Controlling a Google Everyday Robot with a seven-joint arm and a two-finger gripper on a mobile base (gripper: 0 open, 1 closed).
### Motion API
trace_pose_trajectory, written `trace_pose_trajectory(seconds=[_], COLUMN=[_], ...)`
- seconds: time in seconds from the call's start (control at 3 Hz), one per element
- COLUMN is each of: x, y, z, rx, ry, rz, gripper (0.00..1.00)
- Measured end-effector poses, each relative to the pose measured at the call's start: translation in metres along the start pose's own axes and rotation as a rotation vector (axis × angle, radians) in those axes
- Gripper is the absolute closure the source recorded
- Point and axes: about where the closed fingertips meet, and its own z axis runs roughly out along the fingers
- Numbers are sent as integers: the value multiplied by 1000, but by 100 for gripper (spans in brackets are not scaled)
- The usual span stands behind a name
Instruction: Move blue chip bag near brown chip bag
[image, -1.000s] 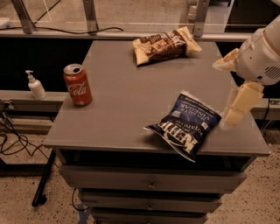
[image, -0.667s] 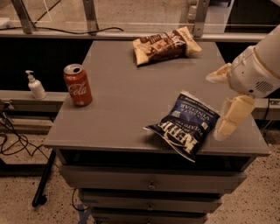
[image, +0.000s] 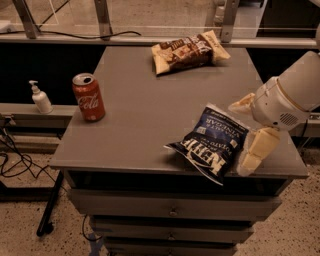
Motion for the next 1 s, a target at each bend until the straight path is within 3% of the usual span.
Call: trace_pose_trajectory(seconds=[0.33, 1.0], x=[-1, 0], y=[3, 1], z=[17, 29], rx=[-21, -28], ry=[-20, -28], rz=[11, 42], gripper=[18, 64])
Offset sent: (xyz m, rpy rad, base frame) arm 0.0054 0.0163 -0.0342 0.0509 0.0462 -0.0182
